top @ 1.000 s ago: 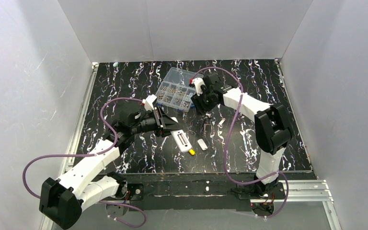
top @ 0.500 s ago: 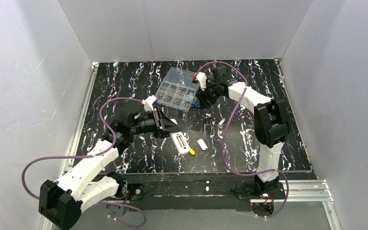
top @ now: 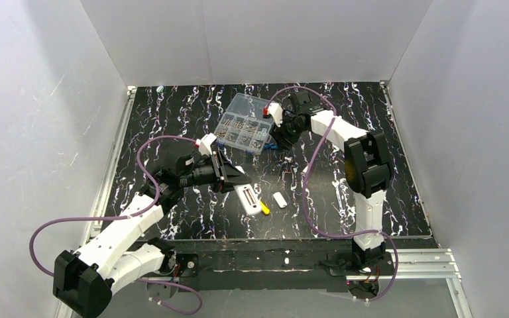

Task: Load the batteries into the remote control
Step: Pick up the battery from the center of the board.

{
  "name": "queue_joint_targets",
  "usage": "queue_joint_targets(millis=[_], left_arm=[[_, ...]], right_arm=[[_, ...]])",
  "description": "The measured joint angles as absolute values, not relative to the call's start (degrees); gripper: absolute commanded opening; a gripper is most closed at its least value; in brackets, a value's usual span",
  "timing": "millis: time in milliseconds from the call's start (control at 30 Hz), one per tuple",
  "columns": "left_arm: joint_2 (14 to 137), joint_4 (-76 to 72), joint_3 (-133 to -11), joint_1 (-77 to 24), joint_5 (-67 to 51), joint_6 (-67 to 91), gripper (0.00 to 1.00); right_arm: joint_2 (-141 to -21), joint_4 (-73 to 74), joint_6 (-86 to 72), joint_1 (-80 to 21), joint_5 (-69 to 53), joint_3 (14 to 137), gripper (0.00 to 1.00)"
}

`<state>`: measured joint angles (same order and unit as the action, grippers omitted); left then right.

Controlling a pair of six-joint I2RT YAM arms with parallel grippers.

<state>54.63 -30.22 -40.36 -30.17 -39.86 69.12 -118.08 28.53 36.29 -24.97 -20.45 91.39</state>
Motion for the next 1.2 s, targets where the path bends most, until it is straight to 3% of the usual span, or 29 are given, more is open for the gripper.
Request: queue_joint_targets(millis=[733, 1200], left_arm=[[53.2, -28.1, -40.4, -30.2, -39.8, 67.9, 0.0], [53.0, -27.0, -40.5, -30.2, -39.9, 67.1, 0.0]], right_arm=[[-123.2, 30.6, 40.1, -29.1, -10.4, 93.9, 0.59], [-124.9, 34.3, 41.4, -30.3, -8.4, 97.1, 0.43]])
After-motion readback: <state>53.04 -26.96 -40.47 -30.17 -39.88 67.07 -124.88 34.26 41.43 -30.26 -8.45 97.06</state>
